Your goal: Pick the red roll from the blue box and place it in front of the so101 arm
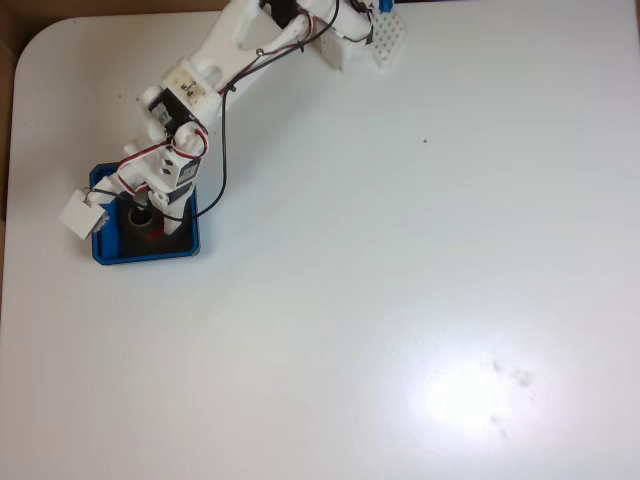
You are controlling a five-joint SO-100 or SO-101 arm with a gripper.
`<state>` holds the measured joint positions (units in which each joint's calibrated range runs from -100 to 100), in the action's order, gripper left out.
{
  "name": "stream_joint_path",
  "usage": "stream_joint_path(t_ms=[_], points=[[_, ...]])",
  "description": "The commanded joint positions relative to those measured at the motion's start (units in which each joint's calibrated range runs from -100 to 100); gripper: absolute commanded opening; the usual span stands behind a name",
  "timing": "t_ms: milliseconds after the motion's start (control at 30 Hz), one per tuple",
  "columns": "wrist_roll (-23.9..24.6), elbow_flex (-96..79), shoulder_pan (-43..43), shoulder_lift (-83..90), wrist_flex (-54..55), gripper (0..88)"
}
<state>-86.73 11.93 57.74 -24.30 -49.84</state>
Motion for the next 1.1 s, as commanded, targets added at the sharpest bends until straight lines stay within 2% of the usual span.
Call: stream_joint_path(t_ms=[0,267,1067], points=[[-0.2,4.0,0.4,0.6,1.0,22.6],[-0.3,4.0,0.5,-3.2,9.2,22.6],[-0.4,3.3,1.3,-7.5,9.2,22.6]])
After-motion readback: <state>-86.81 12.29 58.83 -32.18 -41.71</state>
